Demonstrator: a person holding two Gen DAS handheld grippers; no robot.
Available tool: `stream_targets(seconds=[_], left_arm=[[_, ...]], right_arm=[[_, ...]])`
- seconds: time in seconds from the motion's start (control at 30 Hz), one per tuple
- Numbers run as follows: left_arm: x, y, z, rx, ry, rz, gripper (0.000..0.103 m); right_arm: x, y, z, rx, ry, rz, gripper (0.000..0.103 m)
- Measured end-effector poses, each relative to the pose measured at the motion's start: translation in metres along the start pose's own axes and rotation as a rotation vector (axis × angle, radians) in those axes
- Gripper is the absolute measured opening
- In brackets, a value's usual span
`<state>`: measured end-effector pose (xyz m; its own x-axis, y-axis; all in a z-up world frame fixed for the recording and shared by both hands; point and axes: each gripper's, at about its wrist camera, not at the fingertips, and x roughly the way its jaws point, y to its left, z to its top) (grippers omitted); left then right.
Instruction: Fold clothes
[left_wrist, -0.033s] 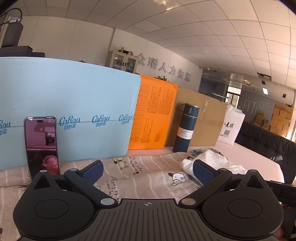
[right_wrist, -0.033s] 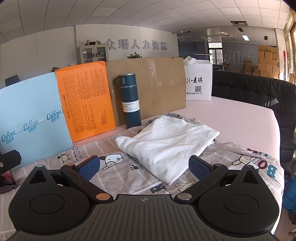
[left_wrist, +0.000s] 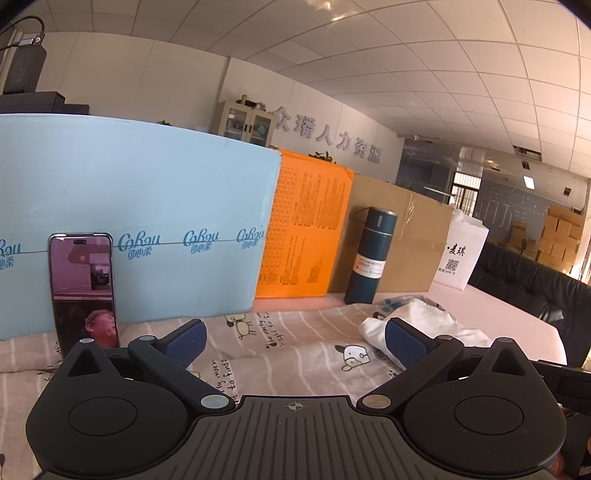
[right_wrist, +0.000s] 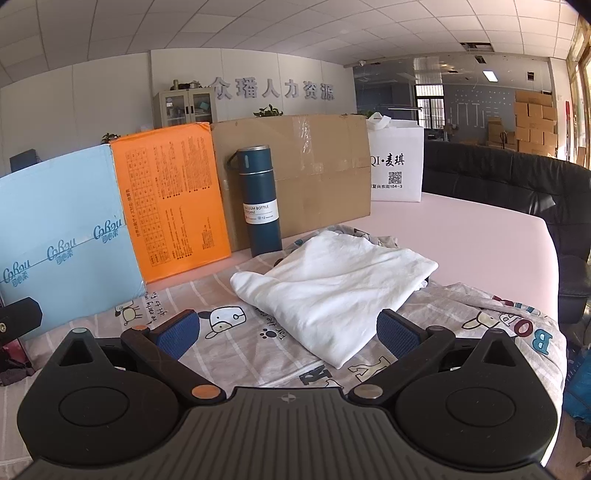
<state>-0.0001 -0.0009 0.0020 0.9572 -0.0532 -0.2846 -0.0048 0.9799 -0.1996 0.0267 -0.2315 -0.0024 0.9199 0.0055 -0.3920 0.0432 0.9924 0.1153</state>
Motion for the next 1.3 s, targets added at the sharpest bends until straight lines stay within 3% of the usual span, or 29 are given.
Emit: stream_targets(seconds=[0.6, 1.3], left_arm=[[-0.013, -0.002, 0.006, -0.014, -0.026, -0.018, 0.103], [-0.003, -0.003, 0.0, -0.007, 0.005, -0.027, 0.103]], right_arm=[[-0.012, -0.003, 0.005, -0.006, -0.033, -0.019, 0.103], [-0.003, -0.009, 0.0, 0.007, -0.009, -0.044, 0.103]])
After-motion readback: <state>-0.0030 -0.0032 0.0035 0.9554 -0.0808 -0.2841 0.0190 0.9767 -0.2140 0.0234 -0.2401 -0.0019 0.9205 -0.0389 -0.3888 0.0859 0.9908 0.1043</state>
